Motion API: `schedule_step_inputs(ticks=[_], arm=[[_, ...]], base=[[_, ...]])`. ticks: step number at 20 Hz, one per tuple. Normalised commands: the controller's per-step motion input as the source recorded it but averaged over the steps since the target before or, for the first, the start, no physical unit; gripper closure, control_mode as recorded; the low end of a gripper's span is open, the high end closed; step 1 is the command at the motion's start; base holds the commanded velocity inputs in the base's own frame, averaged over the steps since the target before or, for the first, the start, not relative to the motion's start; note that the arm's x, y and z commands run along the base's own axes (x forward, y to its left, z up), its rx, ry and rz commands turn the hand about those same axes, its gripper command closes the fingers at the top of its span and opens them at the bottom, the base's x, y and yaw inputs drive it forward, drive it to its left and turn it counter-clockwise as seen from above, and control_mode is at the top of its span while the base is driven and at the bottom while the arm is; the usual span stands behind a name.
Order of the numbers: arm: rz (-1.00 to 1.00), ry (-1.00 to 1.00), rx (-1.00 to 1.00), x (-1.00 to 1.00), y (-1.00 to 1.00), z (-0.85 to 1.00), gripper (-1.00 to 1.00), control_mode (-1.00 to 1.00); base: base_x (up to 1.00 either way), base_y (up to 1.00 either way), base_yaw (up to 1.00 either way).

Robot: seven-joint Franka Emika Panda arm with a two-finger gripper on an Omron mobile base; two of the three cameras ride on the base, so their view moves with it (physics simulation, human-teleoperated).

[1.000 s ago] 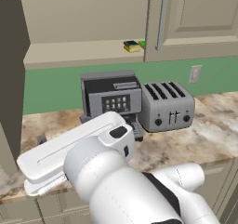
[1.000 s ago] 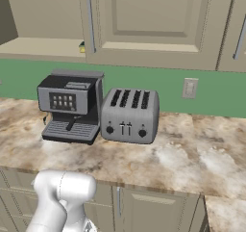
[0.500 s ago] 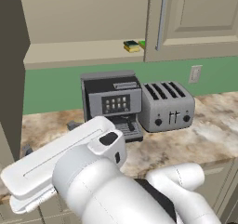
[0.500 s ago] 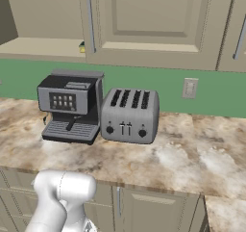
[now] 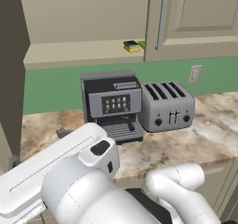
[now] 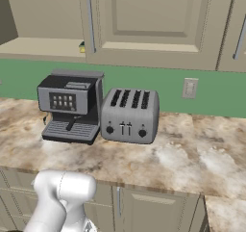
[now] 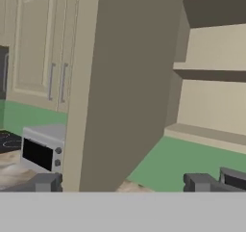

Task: Pick up the sponge and sponge from the sink, and place them back in the cabinet, and close the cabinet doors.

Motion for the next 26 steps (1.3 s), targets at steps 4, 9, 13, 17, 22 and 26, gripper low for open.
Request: schedule_step_inputs(ticks=[4,9,13,17,22,26], arm=[[0.02,0.00,0.00,-0.16,0.15,0.00,-1.00,-1.00],[0.01,0.00,0.00,-0.11,0.16,0.00,-1.00,-1.00],[0.00,0.00,0.00,-0.02,0.16,0.00,-1.00,-1.00],[0.00,0.00,0.00,-0.01,0.15,0.00,-1.00,-1.00],[0.00,0.00,0.00,0.00,0.13,0.00,-1.00,-1.00],[0.00,0.00,0.00,-0.06,0.03,0.00,-1.00,-1.00]], base=[[0.00,0.00,0.00],[0.00,0.00,0.00],[0.00,0.00,0.00],[0.00,0.00,0.00],[0.00,0.00,0.00],[0.00,0.00,0.00]])
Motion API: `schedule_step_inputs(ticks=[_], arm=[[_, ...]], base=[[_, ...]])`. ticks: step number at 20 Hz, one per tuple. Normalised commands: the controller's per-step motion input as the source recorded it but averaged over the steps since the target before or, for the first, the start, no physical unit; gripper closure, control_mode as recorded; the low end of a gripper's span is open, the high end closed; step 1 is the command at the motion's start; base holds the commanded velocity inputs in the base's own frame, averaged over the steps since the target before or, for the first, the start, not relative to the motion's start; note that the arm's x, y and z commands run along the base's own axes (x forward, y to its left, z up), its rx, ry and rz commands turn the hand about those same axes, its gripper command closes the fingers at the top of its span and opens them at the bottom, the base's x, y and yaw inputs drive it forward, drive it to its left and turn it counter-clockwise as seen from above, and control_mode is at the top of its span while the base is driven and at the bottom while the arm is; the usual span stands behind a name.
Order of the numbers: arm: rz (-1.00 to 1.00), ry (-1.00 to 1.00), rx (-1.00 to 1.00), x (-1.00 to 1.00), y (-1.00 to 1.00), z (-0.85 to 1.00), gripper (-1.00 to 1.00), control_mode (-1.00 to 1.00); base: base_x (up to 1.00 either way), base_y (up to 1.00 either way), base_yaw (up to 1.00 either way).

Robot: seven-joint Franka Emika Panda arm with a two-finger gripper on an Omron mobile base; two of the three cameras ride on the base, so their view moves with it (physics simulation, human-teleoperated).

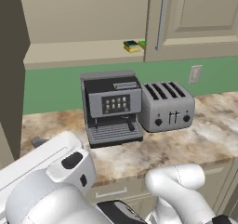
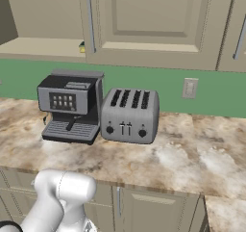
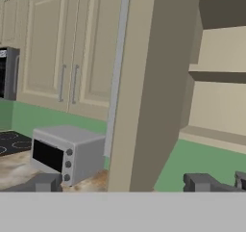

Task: Pick up the sponge and sponge from the sink, and place them back in the cabinet, and close the cabinet doors.

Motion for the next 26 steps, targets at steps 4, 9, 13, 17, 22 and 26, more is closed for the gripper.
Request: schedule_step_inputs(ticks=[4,9,13,17,22,26], arm=[[0.00,0.00,0.00,-0.01,0.03,0.00,-1.00,-1.00],[0.00,0.00,0.00,0.00,0.09,0.00,-1.00,-1.00],[0.00,0.00,0.00,0.00,0.13,-0.02,-1.00,-1.00],[0.00,0.00,0.00,0.00,0.12,-0.01,-1.00,-1.00],[-0.01,0.00,0.00,0.00,0.07,0.00,-1.00,-1.00],[-0.05,0.00,0.00,0.00,0.04,0.00,-1.00,-1.00]], base=[[0.00,0.00,0.00],[0.00,0.00,0.00],[0.00,0.00,0.00],[0.00,0.00,0.00],[0.00,0.00,0.00],[0.00,0.00,0.00]])
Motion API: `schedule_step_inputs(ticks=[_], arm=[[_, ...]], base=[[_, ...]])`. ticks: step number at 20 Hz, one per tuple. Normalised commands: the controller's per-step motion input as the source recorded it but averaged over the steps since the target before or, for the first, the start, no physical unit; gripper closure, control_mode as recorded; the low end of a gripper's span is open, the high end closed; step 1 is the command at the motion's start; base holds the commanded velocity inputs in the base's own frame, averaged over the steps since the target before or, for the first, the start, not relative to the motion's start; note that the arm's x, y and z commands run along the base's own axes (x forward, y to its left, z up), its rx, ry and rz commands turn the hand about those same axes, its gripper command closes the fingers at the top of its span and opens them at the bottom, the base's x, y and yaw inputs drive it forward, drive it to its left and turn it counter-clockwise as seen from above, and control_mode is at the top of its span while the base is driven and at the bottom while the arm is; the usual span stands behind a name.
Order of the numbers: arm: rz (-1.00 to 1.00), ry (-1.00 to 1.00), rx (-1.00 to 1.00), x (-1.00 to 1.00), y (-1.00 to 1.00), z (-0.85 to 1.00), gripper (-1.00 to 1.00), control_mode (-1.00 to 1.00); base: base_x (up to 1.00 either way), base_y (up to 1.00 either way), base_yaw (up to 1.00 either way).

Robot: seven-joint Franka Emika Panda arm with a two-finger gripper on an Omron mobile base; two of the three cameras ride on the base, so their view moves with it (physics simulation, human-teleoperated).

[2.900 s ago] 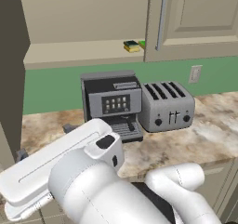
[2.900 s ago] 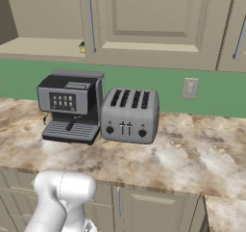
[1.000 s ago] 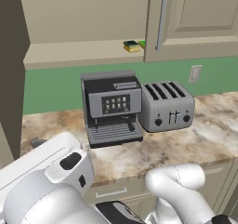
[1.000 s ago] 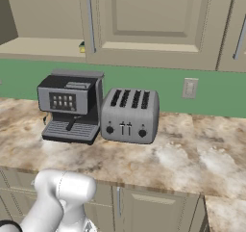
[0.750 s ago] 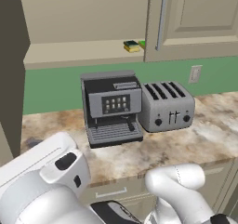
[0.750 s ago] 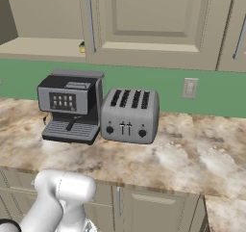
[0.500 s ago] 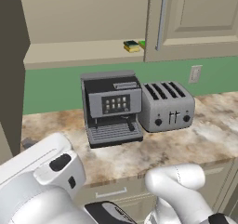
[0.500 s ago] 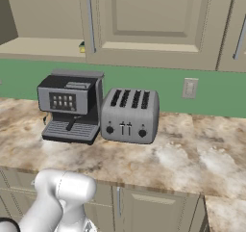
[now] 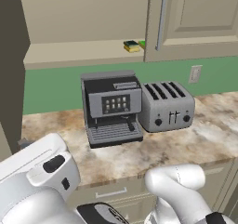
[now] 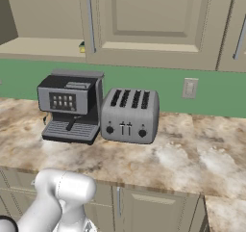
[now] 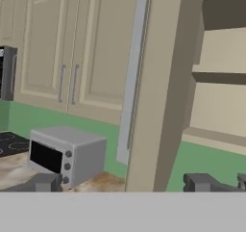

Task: Pick up the sponge and sponge from the sink, and place them back in the cabinet, and close the cabinet doors.

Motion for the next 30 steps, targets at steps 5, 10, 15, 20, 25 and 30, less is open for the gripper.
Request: schedule_step_inputs(ticks=[5,10,15,20,25,30], arm=[[-0.06,-0.01,0.00,0.00,0.02,0.00,-1.00,-1.00],[-0.06,0.00,0.00,0.00,0.03,-0.02,-1.00,-1.00],[-0.06,0.00,0.00,0.00,0.09,-0.06,-1.00,-1.00],[-0.07,0.00,0.00,0.00,0.05,-0.05,-1.00,-1.00],[-0.07,0.00,0.00,0.00,0.01,-0.02,-1.00,-1.00],[-0.08,0.00,0.00,0.06,0.01,-0.01,-1.00,-1.00]], base=[[0.00,0.00,0.00],[0.00,0.00,0.00],[0.00,0.00,0.00],[0.00,0.00,0.00],[0.00,0.00,0.00],[0.00,0.00,0.00]])
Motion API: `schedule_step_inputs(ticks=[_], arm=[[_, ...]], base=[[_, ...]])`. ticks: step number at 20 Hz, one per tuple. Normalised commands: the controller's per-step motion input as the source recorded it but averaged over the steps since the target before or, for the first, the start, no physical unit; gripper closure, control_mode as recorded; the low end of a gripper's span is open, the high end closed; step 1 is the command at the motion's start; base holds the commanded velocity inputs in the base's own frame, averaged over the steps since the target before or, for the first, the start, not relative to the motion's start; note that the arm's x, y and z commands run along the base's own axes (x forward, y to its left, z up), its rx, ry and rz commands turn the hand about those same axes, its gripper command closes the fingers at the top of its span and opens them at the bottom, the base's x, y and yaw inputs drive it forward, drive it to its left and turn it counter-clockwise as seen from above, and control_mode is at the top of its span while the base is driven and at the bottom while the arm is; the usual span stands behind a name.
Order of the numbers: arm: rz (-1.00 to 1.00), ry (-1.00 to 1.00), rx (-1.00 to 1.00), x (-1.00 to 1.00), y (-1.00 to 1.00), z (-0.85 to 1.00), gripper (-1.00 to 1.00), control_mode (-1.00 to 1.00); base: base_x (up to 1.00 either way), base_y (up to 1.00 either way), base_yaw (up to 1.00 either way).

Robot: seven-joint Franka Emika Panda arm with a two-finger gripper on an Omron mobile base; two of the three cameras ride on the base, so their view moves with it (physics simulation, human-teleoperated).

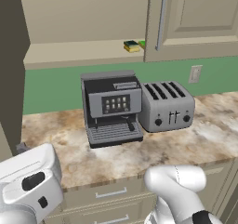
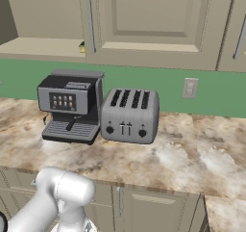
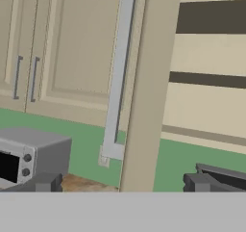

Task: Pick up the sponge and sponge from the sink, and place them back in the cabinet, and close the cabinet doors.

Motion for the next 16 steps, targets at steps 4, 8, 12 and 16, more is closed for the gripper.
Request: schedule_step_inputs(ticks=[4,8,12,16], arm=[[-0.08,0.00,0.00,0.11,0.01,0.00,-1.00,-1.00],[-0.07,-0.01,0.00,0.09,0.00,-0.03,-1.00,-1.00],[-0.06,-0.01,0.00,0.06,0.00,-0.04,-1.00,-1.00],[-0.07,-0.01,0.00,0.08,0.01,-0.04,-1.00,-1.00]], base=[[0.00,0.00,0.00],[0.00,0.00,0.00],[0.00,0.00,0.00],[0.00,0.00,0.00]])
